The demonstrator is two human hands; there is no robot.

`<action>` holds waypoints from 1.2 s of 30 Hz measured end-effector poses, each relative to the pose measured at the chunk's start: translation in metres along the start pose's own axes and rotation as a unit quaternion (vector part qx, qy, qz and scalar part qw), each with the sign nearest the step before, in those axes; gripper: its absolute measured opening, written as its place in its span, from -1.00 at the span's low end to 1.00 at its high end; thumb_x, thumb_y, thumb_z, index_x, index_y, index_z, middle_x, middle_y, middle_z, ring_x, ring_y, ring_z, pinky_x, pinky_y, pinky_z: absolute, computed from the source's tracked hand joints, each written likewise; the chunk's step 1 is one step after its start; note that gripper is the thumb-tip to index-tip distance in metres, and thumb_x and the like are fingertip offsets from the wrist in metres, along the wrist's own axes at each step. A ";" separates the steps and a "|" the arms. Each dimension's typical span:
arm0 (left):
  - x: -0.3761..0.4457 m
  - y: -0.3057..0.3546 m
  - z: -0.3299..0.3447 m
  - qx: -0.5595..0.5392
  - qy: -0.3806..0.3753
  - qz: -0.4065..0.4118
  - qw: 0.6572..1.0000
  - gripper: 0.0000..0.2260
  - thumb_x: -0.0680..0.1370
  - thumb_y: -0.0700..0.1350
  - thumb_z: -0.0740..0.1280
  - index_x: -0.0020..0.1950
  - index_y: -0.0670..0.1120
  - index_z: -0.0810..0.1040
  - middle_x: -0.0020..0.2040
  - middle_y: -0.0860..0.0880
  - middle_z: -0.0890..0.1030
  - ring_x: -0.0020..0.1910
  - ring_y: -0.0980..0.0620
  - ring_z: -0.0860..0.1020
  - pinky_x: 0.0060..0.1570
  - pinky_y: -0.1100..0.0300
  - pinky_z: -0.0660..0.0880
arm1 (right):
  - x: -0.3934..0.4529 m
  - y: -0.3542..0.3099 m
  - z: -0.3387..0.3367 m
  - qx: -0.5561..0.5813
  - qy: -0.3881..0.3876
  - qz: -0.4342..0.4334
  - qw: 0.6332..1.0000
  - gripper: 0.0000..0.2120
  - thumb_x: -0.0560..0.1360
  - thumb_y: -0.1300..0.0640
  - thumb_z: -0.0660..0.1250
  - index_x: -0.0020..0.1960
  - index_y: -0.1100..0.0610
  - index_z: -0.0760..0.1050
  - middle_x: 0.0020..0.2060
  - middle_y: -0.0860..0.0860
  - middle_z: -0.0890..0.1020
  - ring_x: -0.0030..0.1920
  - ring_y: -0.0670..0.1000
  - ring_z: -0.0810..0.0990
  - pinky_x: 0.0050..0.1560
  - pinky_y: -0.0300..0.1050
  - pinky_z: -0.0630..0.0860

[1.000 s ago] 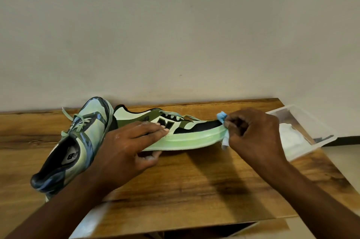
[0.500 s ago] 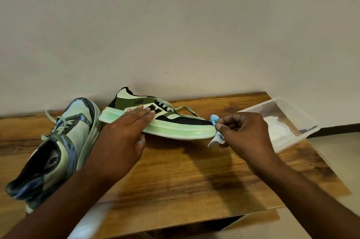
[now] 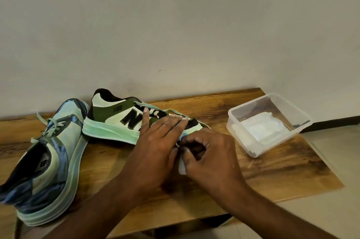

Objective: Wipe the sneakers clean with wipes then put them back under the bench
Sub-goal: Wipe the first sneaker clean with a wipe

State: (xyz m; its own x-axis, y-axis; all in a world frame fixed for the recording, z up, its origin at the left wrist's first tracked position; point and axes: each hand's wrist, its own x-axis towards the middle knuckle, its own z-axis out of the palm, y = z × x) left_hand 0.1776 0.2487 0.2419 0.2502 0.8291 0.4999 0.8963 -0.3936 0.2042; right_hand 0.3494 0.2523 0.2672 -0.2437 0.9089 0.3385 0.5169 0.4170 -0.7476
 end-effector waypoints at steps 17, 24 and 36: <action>-0.004 -0.001 -0.004 -0.041 -0.002 0.004 0.999 -0.48 0.47 -0.19 0.44 0.45 -0.15 0.55 0.35 -0.02 0.62 0.39 -0.03 0.53 0.59 -0.37 -0.03 | 0.016 0.012 0.000 0.022 0.082 0.024 0.996 -0.75 0.41 0.27 0.57 0.01 -0.02 0.73 -0.11 -0.20 0.68 -0.16 -0.22 0.65 -0.15 -0.44 0.57; -0.005 -0.001 -0.003 -0.043 0.014 0.019 0.999 -0.46 0.51 -0.07 0.47 0.48 -0.12 0.52 0.35 -0.02 0.62 0.38 -0.01 0.53 0.59 -0.36 0.00 | 0.031 0.029 -0.014 0.081 0.079 0.196 0.974 -0.82 0.44 0.19 0.58 -0.01 -0.02 0.72 -0.24 -0.28 0.64 -0.21 -0.27 0.66 -0.22 -0.45 0.58; -0.004 -0.014 -0.004 -0.104 -0.016 0.131 0.986 -0.54 0.54 -0.22 0.48 0.44 -0.21 0.54 0.36 -0.08 0.59 0.43 -0.05 0.49 0.61 -0.31 0.06 | 0.026 0.019 -0.040 -0.035 0.052 0.102 0.993 -0.82 0.42 0.23 0.56 -0.05 -0.01 0.75 -0.20 -0.18 0.71 -0.21 -0.26 0.64 -0.27 -0.52 0.47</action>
State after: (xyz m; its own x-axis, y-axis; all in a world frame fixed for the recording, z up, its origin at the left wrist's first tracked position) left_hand 0.1627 0.2493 0.2405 0.4768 0.6991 0.5328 0.7058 -0.6658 0.2420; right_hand 0.3857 0.2839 0.2842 -0.0449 0.9686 0.2444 0.6034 0.2212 -0.7661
